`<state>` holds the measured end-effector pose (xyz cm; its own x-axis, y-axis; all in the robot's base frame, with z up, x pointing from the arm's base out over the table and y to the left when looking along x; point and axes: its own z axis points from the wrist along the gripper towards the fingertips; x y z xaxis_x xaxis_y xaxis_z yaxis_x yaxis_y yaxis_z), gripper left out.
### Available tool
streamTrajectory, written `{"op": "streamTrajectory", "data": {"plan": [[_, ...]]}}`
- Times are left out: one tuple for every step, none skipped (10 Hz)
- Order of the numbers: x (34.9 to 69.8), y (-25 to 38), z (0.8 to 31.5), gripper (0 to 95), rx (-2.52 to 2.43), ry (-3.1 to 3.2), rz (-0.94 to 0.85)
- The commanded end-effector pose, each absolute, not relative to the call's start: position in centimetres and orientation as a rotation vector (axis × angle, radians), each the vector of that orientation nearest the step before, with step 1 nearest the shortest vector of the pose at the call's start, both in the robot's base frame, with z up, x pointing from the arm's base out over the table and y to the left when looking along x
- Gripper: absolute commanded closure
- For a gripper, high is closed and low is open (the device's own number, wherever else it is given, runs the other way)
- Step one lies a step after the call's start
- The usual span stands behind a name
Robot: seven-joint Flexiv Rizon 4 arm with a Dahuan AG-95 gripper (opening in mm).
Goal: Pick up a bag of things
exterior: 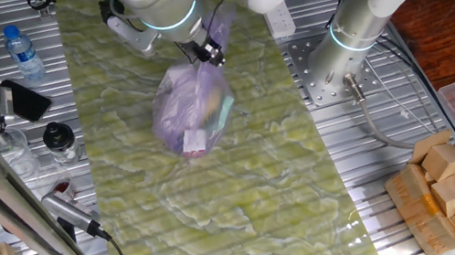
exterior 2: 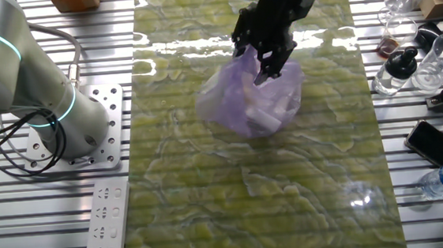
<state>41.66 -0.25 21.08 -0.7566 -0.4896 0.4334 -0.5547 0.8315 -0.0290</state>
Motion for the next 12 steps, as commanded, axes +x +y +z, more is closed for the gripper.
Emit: {"op": "streamTrajectory", "data": {"plan": [[41.5, -0.5, 21.0, 38.0, 0.784, -2.597, 0.215], [41.4, -0.7, 20.8, 38.0, 0.787, -2.597, 0.215], [41.4, -0.8, 20.7, 38.0, 0.787, -2.597, 0.216], [41.4, -0.9, 20.5, 38.0, 0.789, -2.596, 0.216], [41.5, -0.9, 20.2, 38.0, 0.790, -2.596, 0.215], [41.5, -1.0, 20.1, 38.0, 0.790, -2.597, 0.215], [41.4, -1.0, 20.0, 38.0, 0.786, -2.600, 0.216], [41.4, -1.1, 19.9, 57.0, 0.774, -2.607, 0.220], [41.4, -1.1, 19.9, 76.0, 0.764, -2.611, 0.223], [41.4, -1.1, 19.9, 95.0, 0.756, -2.616, 0.227], [41.4, -1.1, 19.9, 95.0, 0.757, -2.620, 0.231], [41.4, -1.1, 19.9, 95.0, 0.754, -2.621, 0.236]]}}
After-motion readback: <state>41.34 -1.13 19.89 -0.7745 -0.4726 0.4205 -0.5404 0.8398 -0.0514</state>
